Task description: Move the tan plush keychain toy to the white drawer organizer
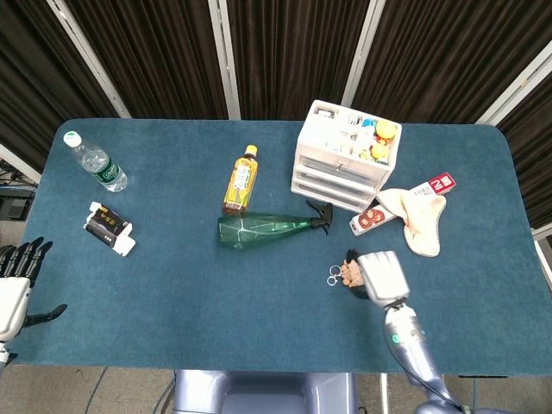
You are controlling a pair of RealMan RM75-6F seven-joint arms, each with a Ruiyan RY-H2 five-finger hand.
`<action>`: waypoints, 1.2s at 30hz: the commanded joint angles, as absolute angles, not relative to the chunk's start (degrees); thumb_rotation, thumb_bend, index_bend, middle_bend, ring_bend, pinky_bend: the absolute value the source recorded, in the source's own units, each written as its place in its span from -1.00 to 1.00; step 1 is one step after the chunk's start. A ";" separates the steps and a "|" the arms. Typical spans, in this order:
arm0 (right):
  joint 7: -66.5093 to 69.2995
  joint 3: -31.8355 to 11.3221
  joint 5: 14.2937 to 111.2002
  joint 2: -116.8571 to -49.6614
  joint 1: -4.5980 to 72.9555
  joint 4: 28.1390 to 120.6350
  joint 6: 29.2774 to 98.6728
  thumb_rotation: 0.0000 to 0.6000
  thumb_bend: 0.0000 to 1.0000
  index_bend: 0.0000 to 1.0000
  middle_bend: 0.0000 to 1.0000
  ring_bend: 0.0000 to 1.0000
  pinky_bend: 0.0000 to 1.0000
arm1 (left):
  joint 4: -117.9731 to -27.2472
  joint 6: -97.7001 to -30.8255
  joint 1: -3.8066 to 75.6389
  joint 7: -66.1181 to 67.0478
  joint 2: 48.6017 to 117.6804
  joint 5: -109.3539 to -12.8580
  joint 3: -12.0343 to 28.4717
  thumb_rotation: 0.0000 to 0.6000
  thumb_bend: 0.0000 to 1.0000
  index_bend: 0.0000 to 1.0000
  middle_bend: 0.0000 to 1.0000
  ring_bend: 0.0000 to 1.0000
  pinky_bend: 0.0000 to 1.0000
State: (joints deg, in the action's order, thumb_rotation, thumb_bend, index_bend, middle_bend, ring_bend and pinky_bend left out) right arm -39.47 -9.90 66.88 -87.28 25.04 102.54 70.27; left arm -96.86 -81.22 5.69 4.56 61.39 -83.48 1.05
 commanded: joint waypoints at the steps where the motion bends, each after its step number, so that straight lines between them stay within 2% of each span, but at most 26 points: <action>1: -42.13 -9.77 65.01 -92.03 27.02 98.37 69.55 1.00 -0.80 -0.01 1.00 1.00 0.79 | -96.91 -81.03 5.75 4.32 61.29 -83.41 1.04 1.00 -0.96 -1.00 -1.00 -1.00 -1.00; 9: -42.62 -9.40 62.64 -97.33 28.22 93.95 69.20 1.00 -0.60 0.07 1.00 1.00 0.79 | -97.08 -80.41 5.96 3.92 61.15 -83.26 0.95 1.00 -0.96 -1.00 -1.00 -1.00 -1.00; 17: -42.56 -10.18 60.02 -100.37 29.57 89.67 68.27 1.00 -0.43 0.04 1.00 1.00 0.79 | -97.30 -79.95 6.12 3.68 61.06 -82.92 0.98 1.00 -0.96 -1.00 -1.00 -1.00 -1.00; 36: -40.50 -10.62 55.73 -103.27 30.88 81.99 66.01 1.00 -0.46 -0.02 1.00 1.00 0.79 | -97.80 -78.92 6.56 3.62 60.99 -81.80 1.22 1.00 -0.96 -1.00 -1.00 -1.00 -1.00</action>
State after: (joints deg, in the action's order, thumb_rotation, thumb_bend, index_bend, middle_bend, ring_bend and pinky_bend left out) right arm -40.58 -10.64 55.83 -103.17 30.83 82.11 66.07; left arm -97.80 -78.92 6.56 3.62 60.99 -81.80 1.21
